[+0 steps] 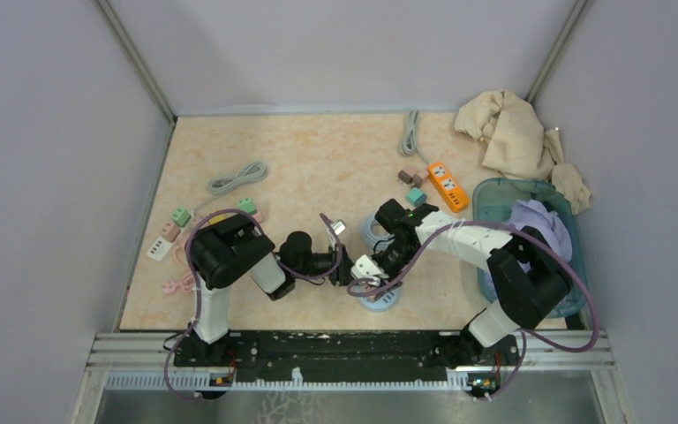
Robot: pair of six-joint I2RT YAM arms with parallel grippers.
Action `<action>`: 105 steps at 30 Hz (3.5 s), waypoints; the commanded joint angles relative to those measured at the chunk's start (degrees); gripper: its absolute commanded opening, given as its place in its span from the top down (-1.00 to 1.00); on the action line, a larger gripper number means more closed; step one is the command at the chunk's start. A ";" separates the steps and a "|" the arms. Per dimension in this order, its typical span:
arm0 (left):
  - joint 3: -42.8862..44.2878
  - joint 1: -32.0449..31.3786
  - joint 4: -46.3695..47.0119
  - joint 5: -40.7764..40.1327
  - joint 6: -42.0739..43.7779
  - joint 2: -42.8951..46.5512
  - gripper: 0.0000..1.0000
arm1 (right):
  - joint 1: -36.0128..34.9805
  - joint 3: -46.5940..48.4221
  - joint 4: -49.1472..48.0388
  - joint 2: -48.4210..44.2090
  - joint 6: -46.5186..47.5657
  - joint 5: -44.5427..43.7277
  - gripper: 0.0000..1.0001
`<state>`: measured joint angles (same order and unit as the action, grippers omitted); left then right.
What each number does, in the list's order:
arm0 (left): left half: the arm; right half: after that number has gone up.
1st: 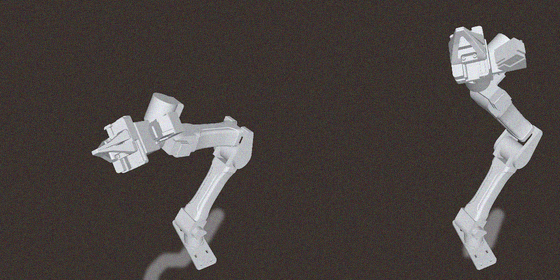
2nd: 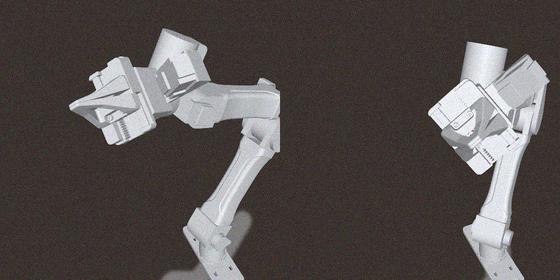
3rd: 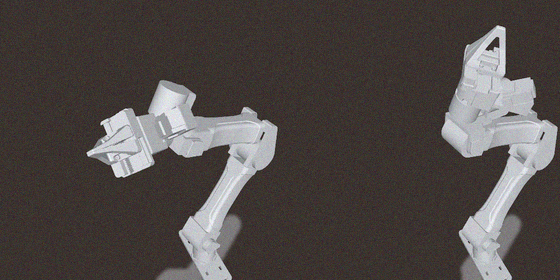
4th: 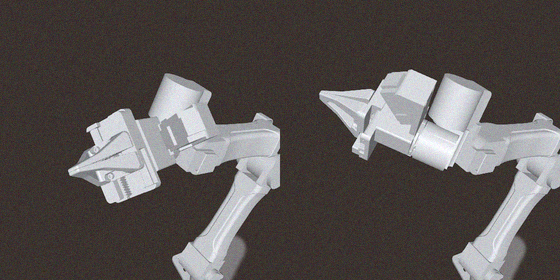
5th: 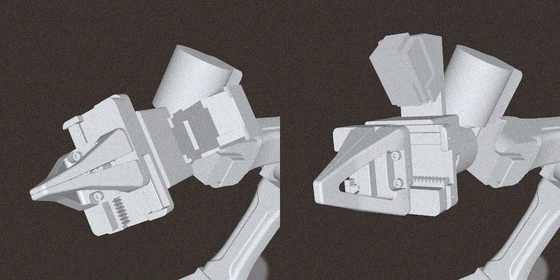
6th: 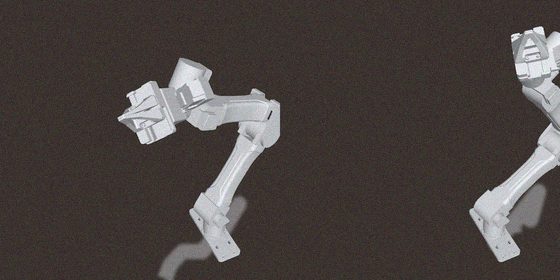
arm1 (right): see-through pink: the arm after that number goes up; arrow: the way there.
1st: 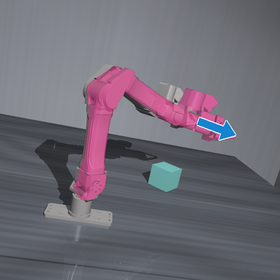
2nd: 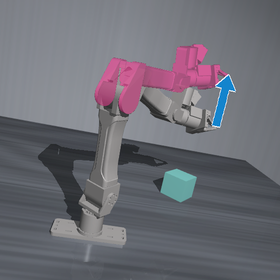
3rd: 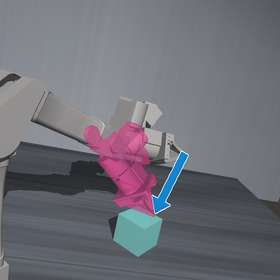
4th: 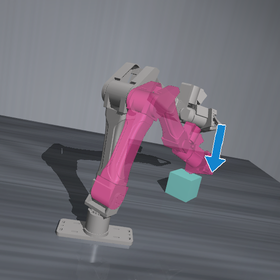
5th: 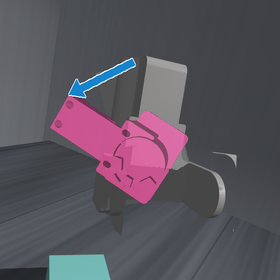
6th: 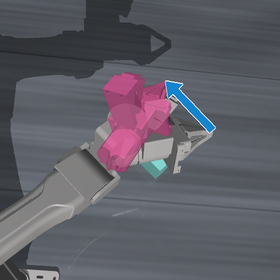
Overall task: Pull the plug off the socket
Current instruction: Remove the plug from the socket.
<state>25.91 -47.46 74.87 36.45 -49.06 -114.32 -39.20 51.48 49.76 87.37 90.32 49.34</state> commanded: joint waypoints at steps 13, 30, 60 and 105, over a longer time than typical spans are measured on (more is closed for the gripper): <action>-1.89 -0.43 -15.50 -2.17 4.86 -4.56 0.78 | 0.24 -0.09 -4.05 -4.42 0.69 9.51 1.00; -1.74 -0.43 -15.11 -1.93 4.76 -5.20 0.78 | 2.78 2.11 -0.26 -4.47 1.59 5.85 1.00; -1.06 -0.43 -15.36 -1.10 4.94 -5.68 0.78 | 3.38 1.97 2.25 -4.91 5.10 8.49 1.00; 2.45 -0.43 -22.75 0.19 6.89 -4.70 0.79 | 1.88 3.96 1.55 -5.81 -1.81 5.15 1.00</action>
<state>30.22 -47.51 69.32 40.38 -47.77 -115.04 -37.67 50.83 50.17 84.33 83.35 50.39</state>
